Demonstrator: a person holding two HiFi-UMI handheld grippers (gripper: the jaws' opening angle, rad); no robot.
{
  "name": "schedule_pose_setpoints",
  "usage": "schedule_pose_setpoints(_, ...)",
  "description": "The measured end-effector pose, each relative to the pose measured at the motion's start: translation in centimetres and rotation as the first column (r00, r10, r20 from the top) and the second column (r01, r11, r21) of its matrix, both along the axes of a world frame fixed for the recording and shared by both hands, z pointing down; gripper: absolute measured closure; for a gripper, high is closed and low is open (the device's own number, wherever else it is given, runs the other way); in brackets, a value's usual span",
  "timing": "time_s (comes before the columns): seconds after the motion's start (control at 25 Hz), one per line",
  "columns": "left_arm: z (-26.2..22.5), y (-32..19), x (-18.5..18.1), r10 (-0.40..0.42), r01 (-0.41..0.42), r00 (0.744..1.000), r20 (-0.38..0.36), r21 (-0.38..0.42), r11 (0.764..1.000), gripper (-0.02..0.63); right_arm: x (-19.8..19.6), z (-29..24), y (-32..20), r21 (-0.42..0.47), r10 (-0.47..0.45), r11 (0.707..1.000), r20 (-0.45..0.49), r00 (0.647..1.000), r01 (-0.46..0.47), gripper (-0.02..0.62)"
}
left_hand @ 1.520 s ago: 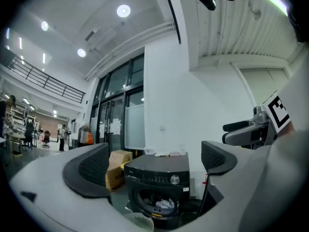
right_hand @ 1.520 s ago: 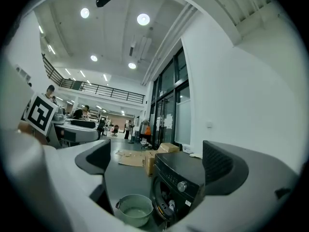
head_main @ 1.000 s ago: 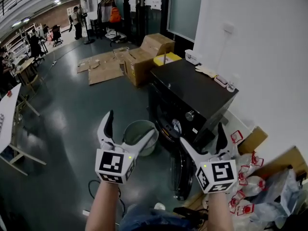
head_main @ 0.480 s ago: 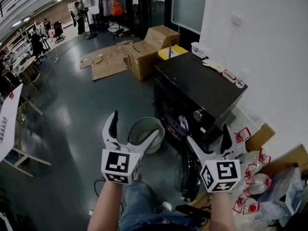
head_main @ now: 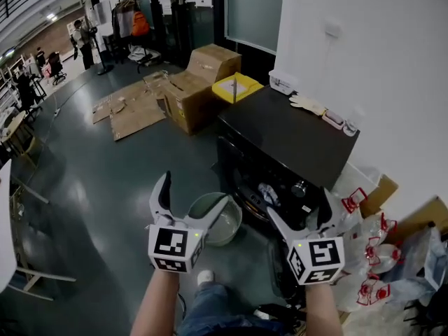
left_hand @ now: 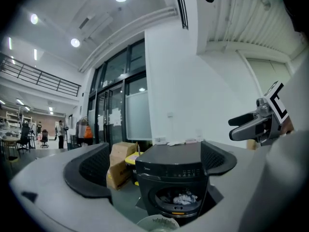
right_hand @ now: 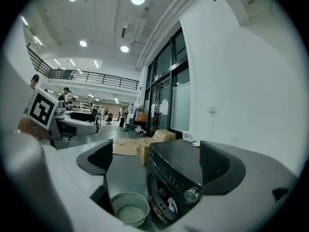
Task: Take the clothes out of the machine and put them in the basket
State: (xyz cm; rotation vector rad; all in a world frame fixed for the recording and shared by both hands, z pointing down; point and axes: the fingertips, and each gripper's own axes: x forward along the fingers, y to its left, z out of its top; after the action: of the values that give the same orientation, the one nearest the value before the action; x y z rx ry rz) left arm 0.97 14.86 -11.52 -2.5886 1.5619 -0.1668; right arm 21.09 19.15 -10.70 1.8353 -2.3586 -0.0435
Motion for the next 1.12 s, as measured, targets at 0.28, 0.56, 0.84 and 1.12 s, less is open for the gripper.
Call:
schedule_pose_setpoints(0.28, 1.7, -7.9, -4.9, 0.06, -0.061, 0.998, -0.027, -0.05, 0.997, 0.043, -4.7, 1.2, -6.3, -0.05, 0.08, 0.995, -0.015, 0.997, -0.08, 0.049)
schedule_pose_setpoints(0.56, 5.0, -14.3, -8.4, 0.111, -0.106, 0.993, 0.034, -0.119, 0.987, 0.043, -8.1, 3.7, -11.4, -0.131, 0.152, 0.979, -0.024, 0.988, -0.154, 0.049)
schedule_pose_setpoints(0.84, 6.8, -19.0, -9.5, 0.151, -0.154, 0.988, -0.03, -0.152, 0.976, 0.043, -10.3, 5.1, -14.8, -0.177, 0.179, 0.967, -0.05, 0.983, -0.185, 0.049)
schedule_pose_setpoints(1.12, 9.9, -21.2, -8.0, 0.182, -0.184, 0.983, -0.029, -0.19, 0.964, 0.043, -10.3, 8.5, -17.2, -0.227, 0.174, 0.957, -0.055, 0.983, -0.182, 0.049)
